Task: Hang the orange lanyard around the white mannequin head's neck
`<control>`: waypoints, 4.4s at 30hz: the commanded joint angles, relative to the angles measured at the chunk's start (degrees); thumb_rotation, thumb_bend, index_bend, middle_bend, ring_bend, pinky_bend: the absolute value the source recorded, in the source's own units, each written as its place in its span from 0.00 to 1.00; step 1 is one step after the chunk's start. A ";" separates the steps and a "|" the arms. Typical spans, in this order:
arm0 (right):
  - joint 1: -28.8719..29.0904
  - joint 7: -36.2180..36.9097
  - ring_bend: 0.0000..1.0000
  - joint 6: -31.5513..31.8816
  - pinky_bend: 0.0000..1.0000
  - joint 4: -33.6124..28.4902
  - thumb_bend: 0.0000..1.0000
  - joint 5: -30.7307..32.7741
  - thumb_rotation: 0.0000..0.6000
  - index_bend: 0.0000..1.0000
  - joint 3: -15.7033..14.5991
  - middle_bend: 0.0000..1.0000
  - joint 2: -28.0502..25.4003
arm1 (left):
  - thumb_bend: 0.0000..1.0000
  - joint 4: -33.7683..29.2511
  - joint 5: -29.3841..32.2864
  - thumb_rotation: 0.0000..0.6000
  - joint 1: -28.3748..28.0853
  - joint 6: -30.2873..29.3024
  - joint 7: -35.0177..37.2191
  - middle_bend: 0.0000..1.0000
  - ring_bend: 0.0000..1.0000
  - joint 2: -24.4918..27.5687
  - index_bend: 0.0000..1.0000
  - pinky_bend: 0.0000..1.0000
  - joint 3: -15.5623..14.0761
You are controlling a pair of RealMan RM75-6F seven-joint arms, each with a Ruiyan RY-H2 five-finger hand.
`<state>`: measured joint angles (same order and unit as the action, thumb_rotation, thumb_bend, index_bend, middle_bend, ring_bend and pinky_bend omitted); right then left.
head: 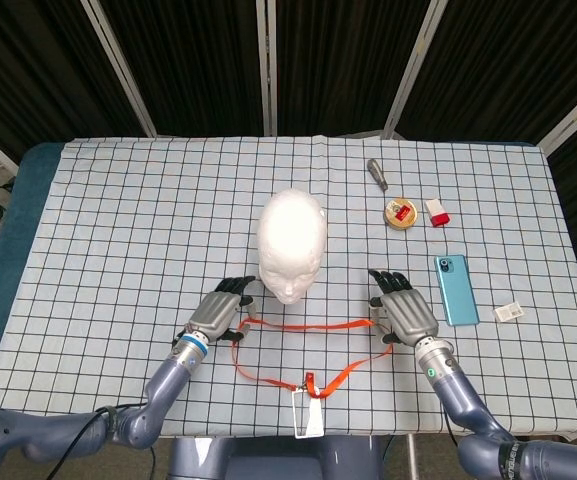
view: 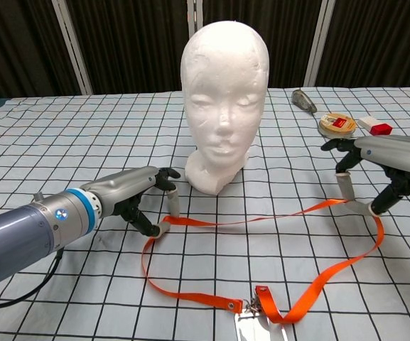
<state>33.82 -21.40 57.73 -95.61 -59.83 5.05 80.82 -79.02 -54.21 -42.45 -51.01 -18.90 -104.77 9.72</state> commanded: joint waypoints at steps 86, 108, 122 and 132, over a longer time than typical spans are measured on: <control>1.99 13.34 0.00 14.67 0.00 -11.10 0.45 -25.27 1.00 0.84 9.70 0.09 -10.25 | 0.52 -29.04 -10.73 1.00 3.68 -12.26 16.06 0.00 0.00 27.52 0.76 0.00 7.45; 8.84 12.74 0.00 6.40 0.00 -14.26 0.45 -2.68 1.00 0.84 20.51 0.09 -14.06 | 0.56 -37.33 24.78 1.00 -6.71 -13.77 4.76 0.00 0.00 32.93 0.78 0.00 20.04; 15.72 7.64 0.00 4.10 0.00 -7.18 0.45 17.69 1.00 0.84 24.83 0.10 -11.41 | 0.60 -28.22 42.09 1.00 -15.44 -13.55 1.71 0.00 0.00 29.82 0.76 0.00 23.74; 19.79 5.49 0.00 1.13 0.00 1.11 0.45 21.64 1.00 0.84 23.47 0.10 -8.29 | 0.60 -17.37 45.55 1.00 -20.35 -10.93 -1.88 0.00 0.00 25.71 0.73 0.00 21.94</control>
<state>52.88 -15.69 59.60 -95.82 -38.87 28.77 71.85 -98.25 -9.48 -61.81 -62.95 -20.40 -77.90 31.95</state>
